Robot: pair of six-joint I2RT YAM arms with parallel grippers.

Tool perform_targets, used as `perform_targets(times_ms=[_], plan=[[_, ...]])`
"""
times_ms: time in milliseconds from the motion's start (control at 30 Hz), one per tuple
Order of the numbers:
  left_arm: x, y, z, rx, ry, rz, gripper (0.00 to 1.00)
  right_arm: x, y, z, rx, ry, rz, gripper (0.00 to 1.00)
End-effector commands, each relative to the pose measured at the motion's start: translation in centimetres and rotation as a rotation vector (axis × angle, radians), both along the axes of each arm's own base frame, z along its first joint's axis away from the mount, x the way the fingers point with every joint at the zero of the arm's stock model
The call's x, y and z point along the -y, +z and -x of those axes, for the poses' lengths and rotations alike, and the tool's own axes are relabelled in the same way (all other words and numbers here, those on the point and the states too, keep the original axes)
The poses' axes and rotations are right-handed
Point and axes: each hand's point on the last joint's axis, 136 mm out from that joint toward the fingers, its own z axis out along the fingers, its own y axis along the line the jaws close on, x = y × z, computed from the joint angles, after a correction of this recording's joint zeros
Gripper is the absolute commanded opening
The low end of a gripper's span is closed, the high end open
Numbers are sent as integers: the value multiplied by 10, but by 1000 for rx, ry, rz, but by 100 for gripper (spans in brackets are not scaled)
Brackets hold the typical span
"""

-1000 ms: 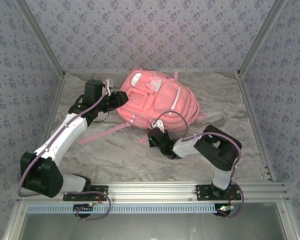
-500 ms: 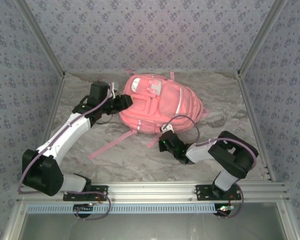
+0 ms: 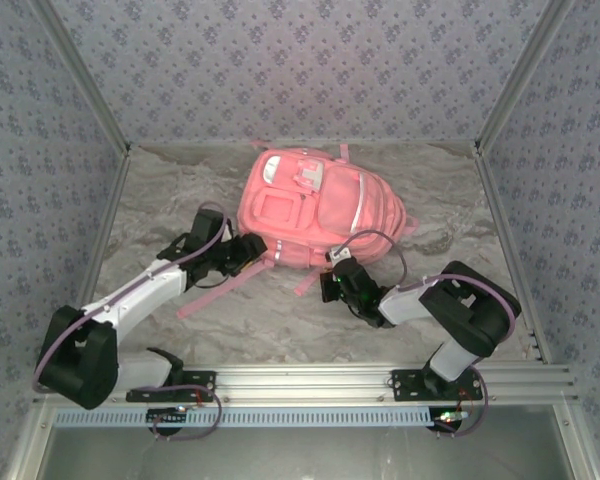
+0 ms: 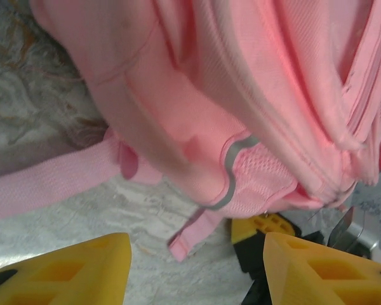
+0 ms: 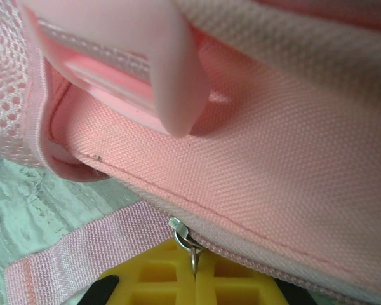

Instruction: Pack the student bag

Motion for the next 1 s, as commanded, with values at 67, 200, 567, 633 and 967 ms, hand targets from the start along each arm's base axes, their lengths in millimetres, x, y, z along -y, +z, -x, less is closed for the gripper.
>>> perform_targets(times_ms=[67, 200, 567, 633, 967], plan=[[11, -3, -31, 50, 59, 55, 57, -3, 5, 2, 1, 15, -56, 0], [15, -24, -35, 4, 69, 62, 54, -2, 6, 1, 1, 11, -62, 0], [-11, -48, -36, -5, 177, -56, 29, 25, 4, -6, 34, -116, 118, 0], [-12, -47, -38, 3, 181, -57, 21, 35, 4, -6, 29, -156, 157, 0], [-23, -33, -41, 48, 213, -87, 1, 67, 4, 4, 7, -224, 291, 0]])
